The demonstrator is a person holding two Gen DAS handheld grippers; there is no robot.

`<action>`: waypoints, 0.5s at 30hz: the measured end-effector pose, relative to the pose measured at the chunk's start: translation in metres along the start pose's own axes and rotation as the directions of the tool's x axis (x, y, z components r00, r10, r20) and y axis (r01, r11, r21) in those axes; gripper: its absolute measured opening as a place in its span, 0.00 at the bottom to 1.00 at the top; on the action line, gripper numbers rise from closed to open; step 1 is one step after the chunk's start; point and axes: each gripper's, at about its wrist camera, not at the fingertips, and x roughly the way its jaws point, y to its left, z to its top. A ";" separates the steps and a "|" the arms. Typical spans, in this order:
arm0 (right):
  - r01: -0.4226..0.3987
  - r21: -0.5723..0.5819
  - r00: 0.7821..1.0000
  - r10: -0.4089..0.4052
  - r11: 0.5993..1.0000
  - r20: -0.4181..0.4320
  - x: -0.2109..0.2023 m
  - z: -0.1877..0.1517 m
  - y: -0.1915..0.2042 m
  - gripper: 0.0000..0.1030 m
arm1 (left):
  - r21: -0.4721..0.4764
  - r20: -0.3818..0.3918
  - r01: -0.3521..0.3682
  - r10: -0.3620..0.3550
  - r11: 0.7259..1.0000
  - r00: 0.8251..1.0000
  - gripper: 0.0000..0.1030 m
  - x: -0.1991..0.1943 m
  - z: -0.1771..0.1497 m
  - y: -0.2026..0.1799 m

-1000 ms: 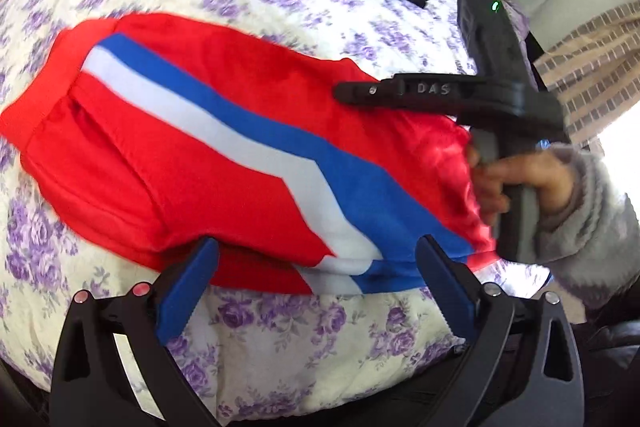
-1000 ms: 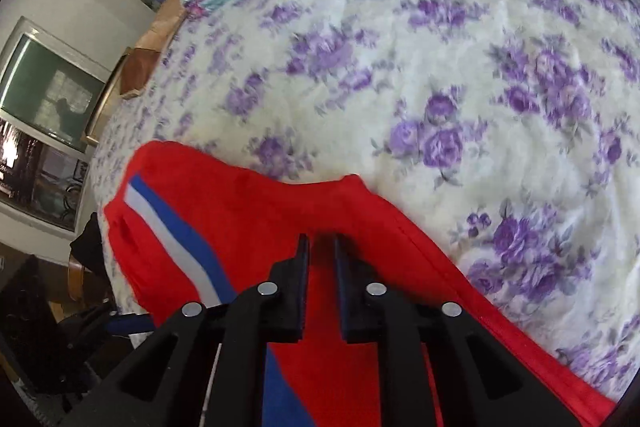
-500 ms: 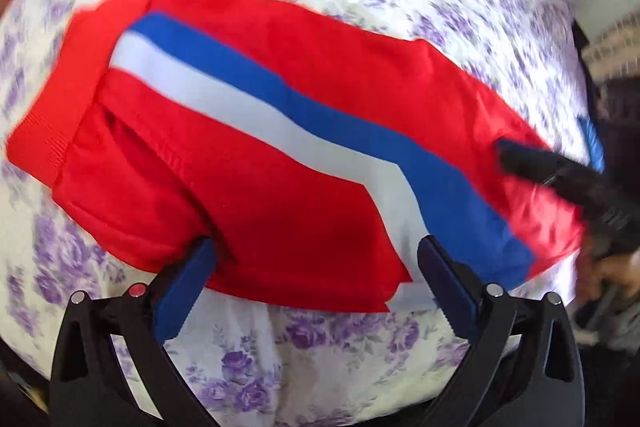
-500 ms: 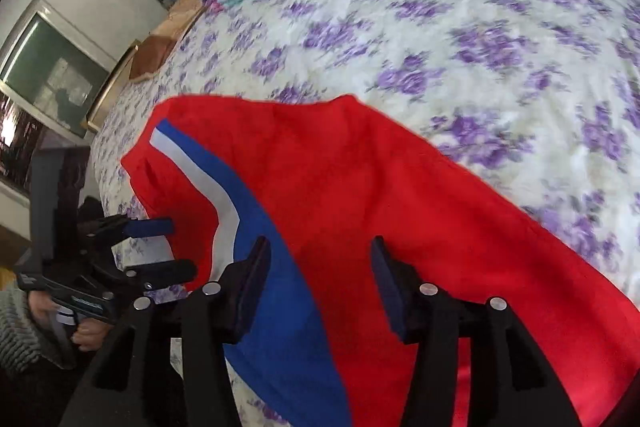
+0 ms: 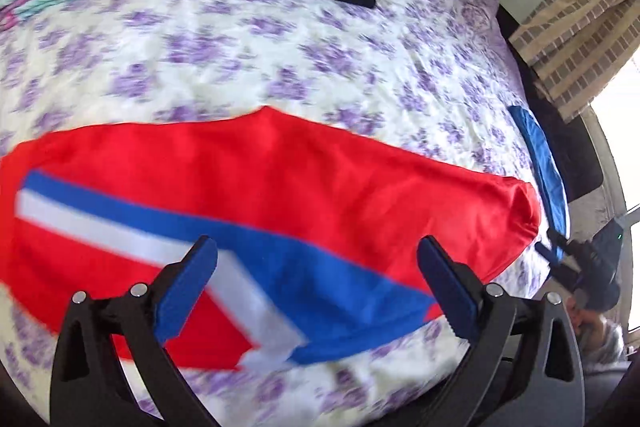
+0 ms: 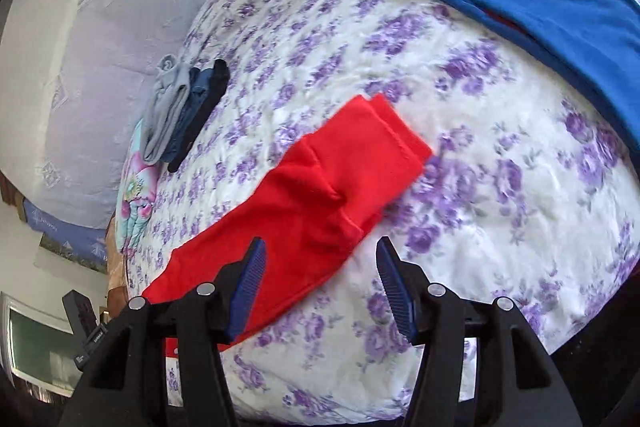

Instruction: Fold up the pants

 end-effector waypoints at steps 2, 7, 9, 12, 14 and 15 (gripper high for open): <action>-0.020 0.054 0.999 0.018 0.998 0.042 0.009 0.002 -0.010 0.56 | 0.017 -0.037 0.009 -0.008 1.000 0.999 0.95 0.024 0.012 -0.017; -0.089 0.144 0.994 0.078 0.985 0.082 0.037 0.017 -0.032 0.56 | 0.050 -0.125 0.014 -0.007 0.999 0.992 0.95 0.061 0.010 -0.041; -0.118 0.139 0.990 0.105 0.983 0.099 0.041 0.021 -0.031 0.52 | 0.060 -0.154 0.017 -0.007 0.998 0.988 0.95 0.068 0.004 -0.044; -0.112 0.112 0.987 0.098 0.987 0.126 0.038 0.025 -0.025 0.25 | 0.037 -0.179 0.020 -0.013 0.999 0.984 0.95 0.078 0.004 -0.038; -0.076 0.045 0.988 0.069 0.996 0.138 0.031 0.026 -0.010 0.22 | 0.025 -0.180 0.019 -0.014 0.999 0.984 0.95 0.081 0.003 -0.034; -0.059 0.005 0.988 0.057 0.998 0.146 0.026 0.027 0.000 0.22 | 0.035 -0.179 0.008 -0.002 0.999 0.984 0.95 0.080 0.003 -0.036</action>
